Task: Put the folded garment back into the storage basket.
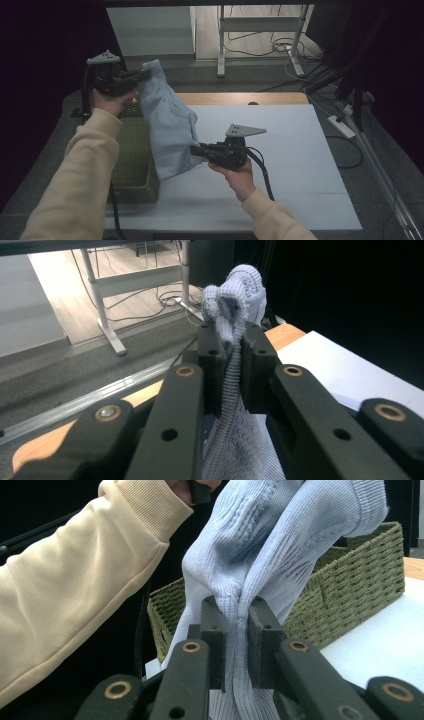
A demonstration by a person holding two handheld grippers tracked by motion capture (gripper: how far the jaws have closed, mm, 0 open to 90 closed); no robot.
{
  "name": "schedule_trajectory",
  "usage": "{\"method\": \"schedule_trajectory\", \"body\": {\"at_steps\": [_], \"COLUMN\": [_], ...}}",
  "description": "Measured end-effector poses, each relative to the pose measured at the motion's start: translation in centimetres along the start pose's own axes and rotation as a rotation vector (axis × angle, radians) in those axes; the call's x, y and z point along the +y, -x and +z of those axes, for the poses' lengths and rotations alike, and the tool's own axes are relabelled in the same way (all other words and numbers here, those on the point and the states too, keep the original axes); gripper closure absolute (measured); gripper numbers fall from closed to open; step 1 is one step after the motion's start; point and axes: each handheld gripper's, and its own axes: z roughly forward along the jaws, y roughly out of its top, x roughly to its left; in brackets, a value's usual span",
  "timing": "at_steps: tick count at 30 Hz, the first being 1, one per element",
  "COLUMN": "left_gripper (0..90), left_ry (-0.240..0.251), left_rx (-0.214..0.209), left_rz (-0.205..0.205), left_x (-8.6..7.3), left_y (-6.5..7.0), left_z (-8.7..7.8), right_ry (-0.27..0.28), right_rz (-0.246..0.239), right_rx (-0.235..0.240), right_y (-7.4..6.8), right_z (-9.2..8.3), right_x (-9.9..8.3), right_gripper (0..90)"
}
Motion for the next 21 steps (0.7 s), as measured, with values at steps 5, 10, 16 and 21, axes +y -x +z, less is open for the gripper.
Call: {"method": "schedule_trajectory", "body": {"at_steps": [5, 10, 16, 21], "left_gripper": [80.7, 80.7, 80.7, 80.7], "left_ry": [0.0, 0.011, 0.032, 0.032], "left_rx": [-0.011, -0.026, -0.047, -0.046], "left_rz": [-0.025, -0.051, -0.096, -0.106], "left_x": [-0.3, -0.3, -0.3, -0.2], "left_y": [-0.6, -0.9, -1.6, -1.9], "left_z": [-0.3, -0.4, -0.9, -1.3], "right_ry": [0.0, 0.001, 0.006, 0.008], "right_rz": [0.004, 0.006, 0.002, 0.002], "right_rx": [0.001, 0.003, 0.011, 0.021], "right_y": [0.0, 0.1, 0.0, -0.1], "right_z": [0.4, 0.8, 1.3, 1.7], "right_x": [0.0, 0.1, 0.3, 0.5], "right_gripper": [79.7, 79.7, 79.7, 79.7]}}
